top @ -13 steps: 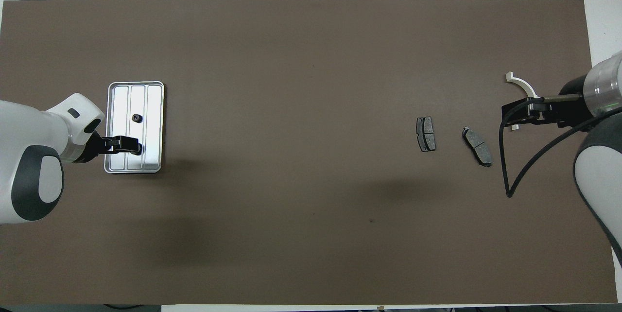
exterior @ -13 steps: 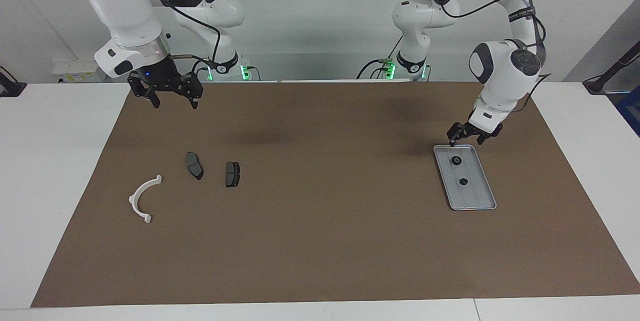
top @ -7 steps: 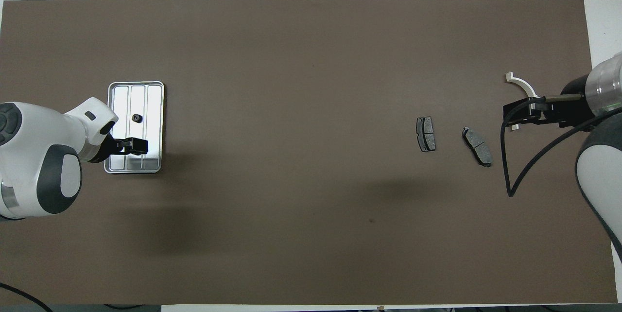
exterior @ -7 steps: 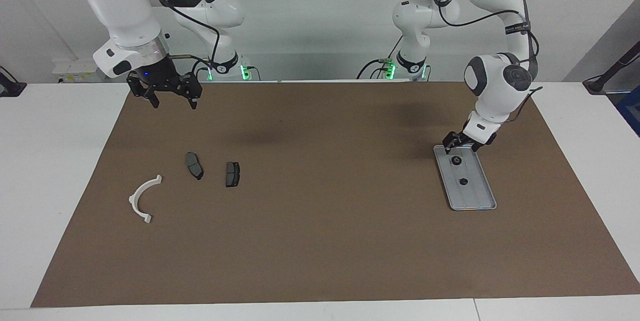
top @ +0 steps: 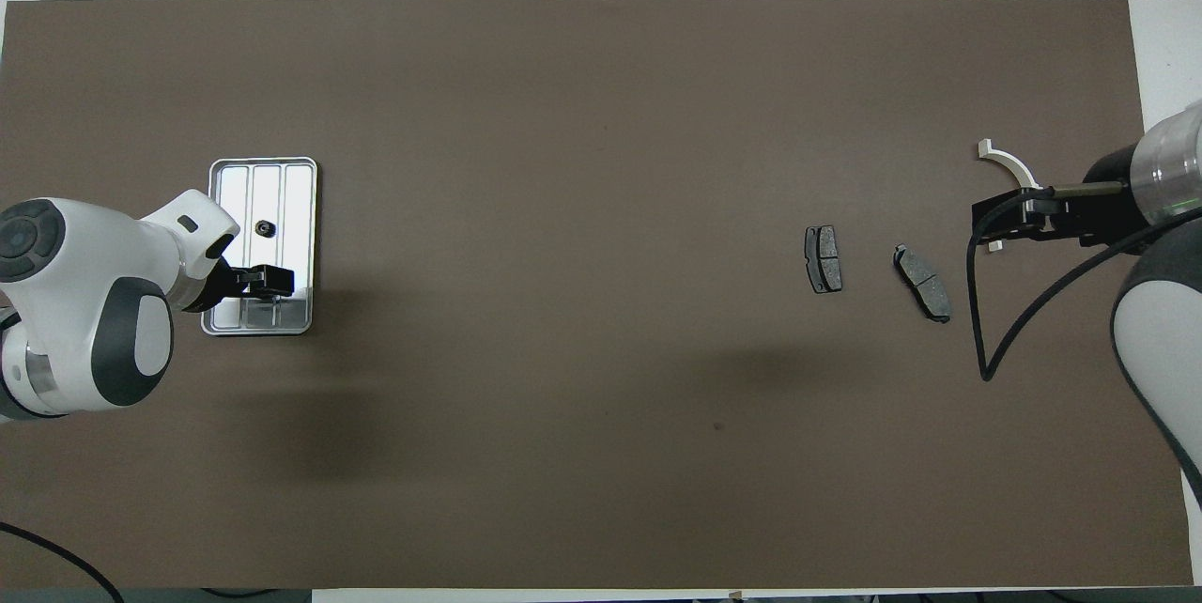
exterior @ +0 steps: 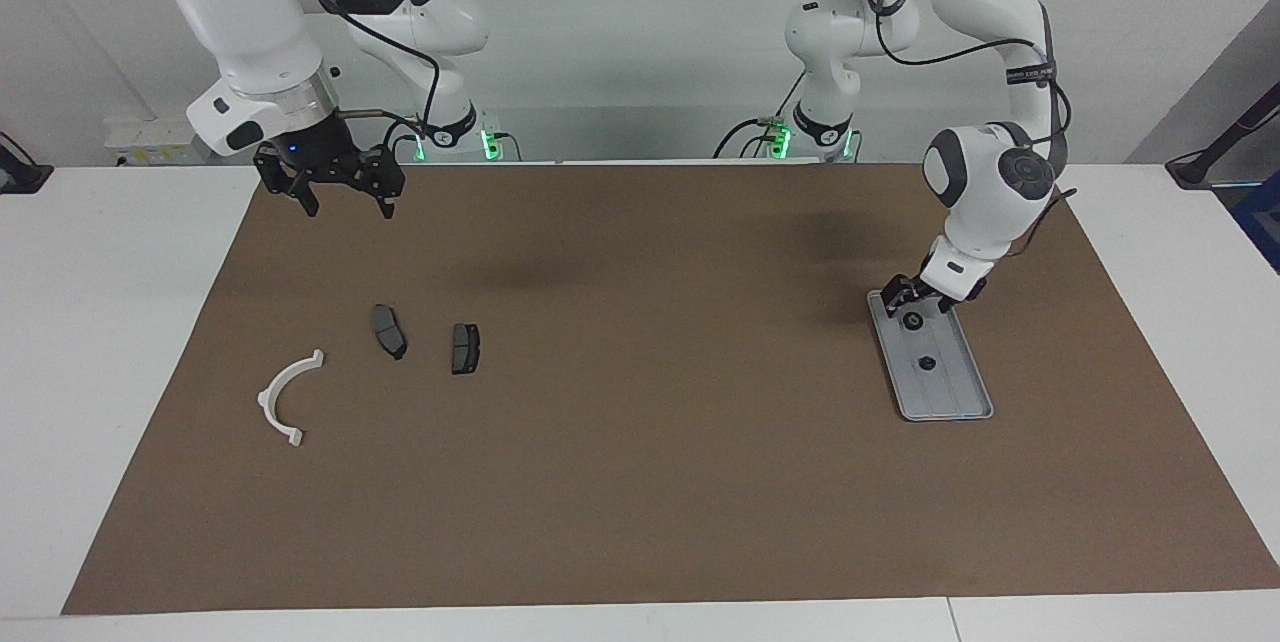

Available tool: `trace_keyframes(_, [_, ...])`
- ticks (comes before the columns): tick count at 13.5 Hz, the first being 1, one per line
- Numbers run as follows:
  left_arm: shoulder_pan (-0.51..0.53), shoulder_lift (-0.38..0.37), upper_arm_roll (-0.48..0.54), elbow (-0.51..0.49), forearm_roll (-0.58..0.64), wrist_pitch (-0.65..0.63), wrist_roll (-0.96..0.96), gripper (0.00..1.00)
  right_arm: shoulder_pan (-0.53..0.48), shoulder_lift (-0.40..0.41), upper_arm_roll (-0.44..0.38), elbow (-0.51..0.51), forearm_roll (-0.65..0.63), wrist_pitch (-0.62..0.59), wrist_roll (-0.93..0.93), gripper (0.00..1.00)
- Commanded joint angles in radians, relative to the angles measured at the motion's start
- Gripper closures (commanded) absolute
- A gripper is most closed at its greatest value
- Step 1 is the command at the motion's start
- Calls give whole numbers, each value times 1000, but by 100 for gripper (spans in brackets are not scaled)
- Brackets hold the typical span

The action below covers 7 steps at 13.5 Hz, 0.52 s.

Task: Place bearing gear from tray to pile
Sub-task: 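Reach the left gripper into the silver tray and grasp the black bearing, then carry the bearing to mid-table with the left gripper and release it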

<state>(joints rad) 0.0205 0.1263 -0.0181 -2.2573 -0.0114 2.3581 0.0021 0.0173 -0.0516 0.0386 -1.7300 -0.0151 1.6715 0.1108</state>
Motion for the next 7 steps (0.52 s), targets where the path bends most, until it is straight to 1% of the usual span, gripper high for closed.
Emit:
trace_keyframes(1, [6, 13, -3, -11, 16, 38, 10, 1, -3, 4, 3, -43, 3, 66, 3, 0])
trace_keyframes(3, [7, 18, -3, -24, 16, 58, 12, 3, -2, 6, 3, -106, 3, 135, 4, 0])
trace_keyframes(4, [7, 16, -3, -24, 16, 58, 10, 14, -2, 15, 3, -140, 3, 189, 6, 0])
trace_keyframes(5, [6, 16, -5, -24, 16, 50, 7, 34, 0, 27, 3, -158, 3, 232, 7, 0])
trace_keyframes(7, [-1, 15, -3, -24, 16, 35, -1, 74, 1, 62, 3, -171, 1, 276, 13, 0])
